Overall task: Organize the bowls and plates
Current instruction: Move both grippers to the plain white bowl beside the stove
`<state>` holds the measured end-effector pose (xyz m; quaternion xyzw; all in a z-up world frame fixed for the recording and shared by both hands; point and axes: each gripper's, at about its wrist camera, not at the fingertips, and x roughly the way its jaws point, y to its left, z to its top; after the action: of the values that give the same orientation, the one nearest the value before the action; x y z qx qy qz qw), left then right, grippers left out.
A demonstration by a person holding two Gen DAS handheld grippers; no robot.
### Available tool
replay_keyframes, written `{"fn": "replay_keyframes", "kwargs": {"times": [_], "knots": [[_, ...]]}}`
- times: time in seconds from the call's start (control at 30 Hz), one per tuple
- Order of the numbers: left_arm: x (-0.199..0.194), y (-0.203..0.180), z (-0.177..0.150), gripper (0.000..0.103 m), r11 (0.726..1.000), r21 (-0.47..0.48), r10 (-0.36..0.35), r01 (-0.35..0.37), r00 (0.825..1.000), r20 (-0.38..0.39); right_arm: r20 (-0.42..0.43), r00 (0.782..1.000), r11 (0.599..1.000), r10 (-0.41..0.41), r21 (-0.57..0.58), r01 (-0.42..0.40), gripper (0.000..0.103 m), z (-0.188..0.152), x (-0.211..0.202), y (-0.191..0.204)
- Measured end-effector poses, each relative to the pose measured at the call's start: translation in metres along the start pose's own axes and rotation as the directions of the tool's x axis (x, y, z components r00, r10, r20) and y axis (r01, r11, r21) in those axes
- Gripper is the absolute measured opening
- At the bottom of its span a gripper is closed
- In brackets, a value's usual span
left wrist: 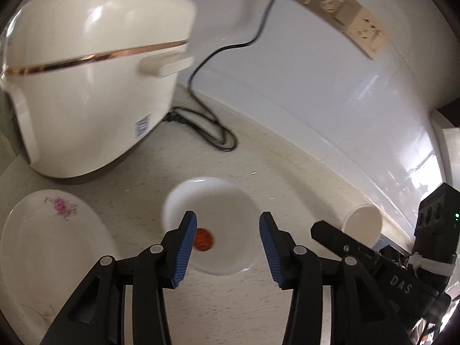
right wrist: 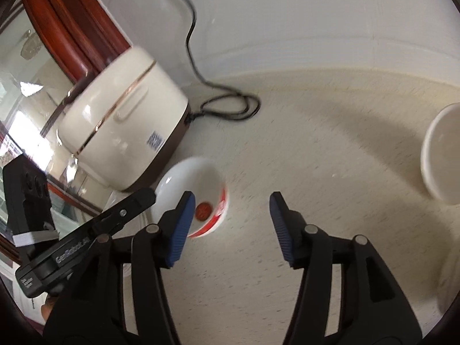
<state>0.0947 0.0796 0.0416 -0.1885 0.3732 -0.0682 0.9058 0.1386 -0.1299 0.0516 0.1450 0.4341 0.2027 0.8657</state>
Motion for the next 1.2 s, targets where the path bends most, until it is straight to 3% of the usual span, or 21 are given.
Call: {"fn": "replay_keyframes", "kwargs": {"times": [0.1, 0.2, 0.33, 0.5, 0.6, 0.67, 0.77, 0.87, 1.07, 1.2], "knots": [[0.001, -0.020, -0.001, 0.050, 0.999, 0.036, -0.029, 0.029, 1.000, 0.006, 0.049, 0.999, 1.000, -0.025, 0.012, 0.024, 0.061, 0.004, -0.018, -0.017], [0.005, -0.040, -0.002, 0.051, 0.997, 0.065, -0.049, 0.049, 0.999, 0.005, 0.102, 0.993, 0.998, -0.065, 0.003, 0.065, 0.069, 0.006, -0.039, -0.034], [0.016, -0.071, -0.006, 0.051, 0.990, 0.108, -0.091, 0.092, 0.996, -0.016, 0.178, 0.977, 0.993, -0.120, 0.026, 0.118, 0.075, 0.009, -0.070, -0.064], [0.030, -0.107, -0.011, 0.051, 0.978, 0.169, -0.117, 0.124, 0.992, -0.052, 0.196, 0.967, 0.985, -0.165, 0.082, 0.151, 0.076, 0.015, -0.092, -0.099], [0.043, -0.123, -0.013, 0.052, 0.969, 0.165, -0.168, 0.181, 0.982, -0.089, 0.229, 0.951, 0.977, -0.206, 0.103, 0.187, 0.077, 0.014, -0.110, -0.118], [0.055, -0.134, -0.013, 0.052, 0.961, 0.166, -0.203, 0.221, 0.972, -0.119, 0.226, 0.944, 0.968, -0.241, 0.124, 0.217, 0.077, 0.012, -0.116, -0.131], [0.073, -0.153, -0.017, 0.052, 0.946, 0.189, -0.234, 0.262, 0.959, -0.159, 0.213, 0.949, 0.966, -0.232, 0.161, 0.200, 0.077, 0.010, -0.121, -0.153], [0.098, -0.169, -0.021, 0.052, 0.930, 0.184, -0.278, 0.319, 0.935, -0.220, 0.185, 0.950, 0.958, -0.250, 0.191, 0.215, 0.077, 0.006, -0.120, -0.172], [0.132, -0.192, -0.032, 0.051, 0.920, 0.200, -0.278, 0.337, 0.921, -0.273, 0.164, 0.951, 0.942, -0.262, 0.256, 0.216, 0.077, 0.000, -0.115, -0.197], [0.145, -0.198, -0.032, 0.051, 0.920, 0.205, -0.276, 0.335, 0.922, -0.270, 0.117, 0.942, 0.926, -0.314, 0.259, 0.276, 0.061, -0.003, -0.108, -0.205]]}}
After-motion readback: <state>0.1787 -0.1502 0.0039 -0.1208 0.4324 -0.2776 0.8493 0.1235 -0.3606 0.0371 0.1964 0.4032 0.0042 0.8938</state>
